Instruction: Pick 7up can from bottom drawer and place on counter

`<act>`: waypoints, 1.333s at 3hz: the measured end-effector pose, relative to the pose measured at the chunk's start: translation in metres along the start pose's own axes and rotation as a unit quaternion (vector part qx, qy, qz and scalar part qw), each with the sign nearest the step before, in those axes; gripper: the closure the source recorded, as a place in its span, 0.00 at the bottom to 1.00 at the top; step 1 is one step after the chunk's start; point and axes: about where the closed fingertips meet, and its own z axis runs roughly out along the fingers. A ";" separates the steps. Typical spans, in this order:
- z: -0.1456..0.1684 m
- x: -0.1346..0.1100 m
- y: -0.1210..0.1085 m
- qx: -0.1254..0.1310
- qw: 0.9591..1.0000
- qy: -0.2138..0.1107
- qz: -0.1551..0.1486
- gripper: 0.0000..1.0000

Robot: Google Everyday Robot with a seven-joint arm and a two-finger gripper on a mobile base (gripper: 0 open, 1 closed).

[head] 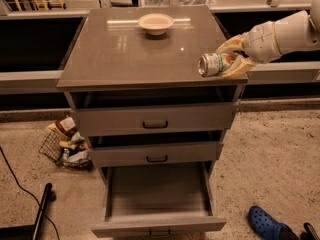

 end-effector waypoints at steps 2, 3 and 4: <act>0.003 0.001 -0.011 0.013 1.000 -0.015 0.004 1.00; 0.011 0.005 -0.018 0.014 1.000 -0.003 0.020 1.00; 0.032 0.016 -0.028 0.007 0.999 0.010 0.044 1.00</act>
Offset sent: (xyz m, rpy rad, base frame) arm 0.0094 -0.0047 0.0089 0.0390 -0.0191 -0.0116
